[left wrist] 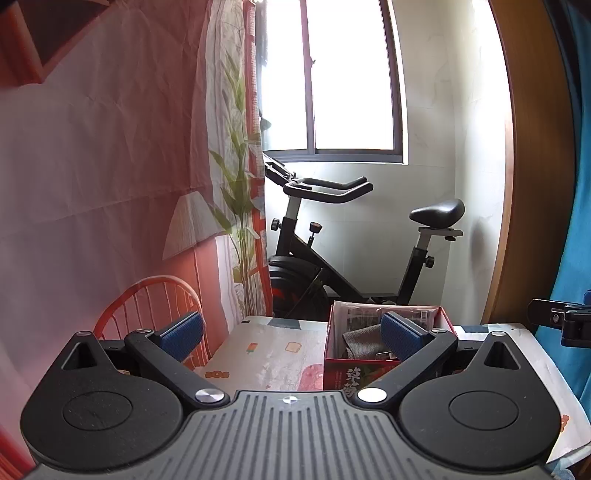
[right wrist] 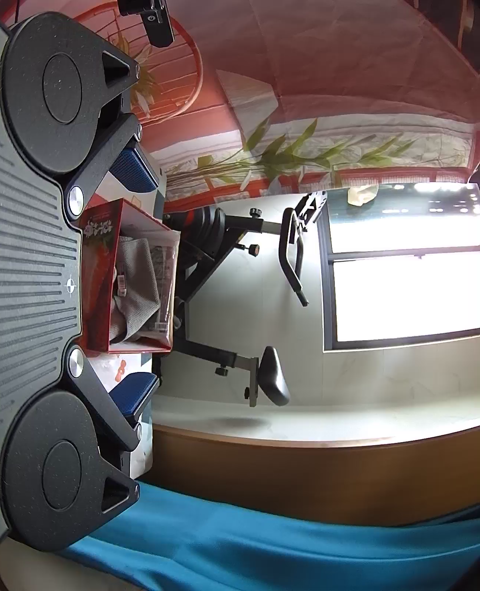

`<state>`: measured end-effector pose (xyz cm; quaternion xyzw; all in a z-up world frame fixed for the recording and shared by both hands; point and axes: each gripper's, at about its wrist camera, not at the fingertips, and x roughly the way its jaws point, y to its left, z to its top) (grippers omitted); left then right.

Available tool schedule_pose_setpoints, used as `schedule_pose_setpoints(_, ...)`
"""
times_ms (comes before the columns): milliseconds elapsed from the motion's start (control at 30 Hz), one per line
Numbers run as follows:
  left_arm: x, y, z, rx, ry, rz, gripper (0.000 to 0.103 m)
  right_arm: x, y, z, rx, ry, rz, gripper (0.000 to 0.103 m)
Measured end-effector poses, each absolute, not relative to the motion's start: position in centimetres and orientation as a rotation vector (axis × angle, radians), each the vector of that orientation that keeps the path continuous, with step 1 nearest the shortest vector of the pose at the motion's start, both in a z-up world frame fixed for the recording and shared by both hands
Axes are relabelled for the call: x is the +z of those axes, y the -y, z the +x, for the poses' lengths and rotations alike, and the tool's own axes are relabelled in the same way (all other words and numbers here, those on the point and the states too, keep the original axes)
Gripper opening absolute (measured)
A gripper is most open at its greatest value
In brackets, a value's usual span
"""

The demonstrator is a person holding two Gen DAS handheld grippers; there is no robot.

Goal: Organize soft objects

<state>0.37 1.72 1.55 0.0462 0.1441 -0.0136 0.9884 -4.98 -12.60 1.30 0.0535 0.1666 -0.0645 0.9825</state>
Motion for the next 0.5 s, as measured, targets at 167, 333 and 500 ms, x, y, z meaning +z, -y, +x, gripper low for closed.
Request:
schedule_pose_setpoints(167, 1.52, -1.63, 0.37, -0.027, -0.285, 0.092, 0.103, 1.14, 12.77, -4.91, -0.129, -0.336, 0.114, 0.103)
schedule_pose_setpoints(333, 1.42, -1.64, 0.29, -0.024, -0.279, 0.094, 0.103, 1.05, 12.80, -5.01, -0.130, -0.329, 0.119, 0.103)
schedule_pose_setpoints(500, 1.38, -1.70, 0.05, -0.026, -0.276, 0.094, 0.103, 0.93, 12.56, -5.11, -0.137, -0.325, 0.118, 0.103)
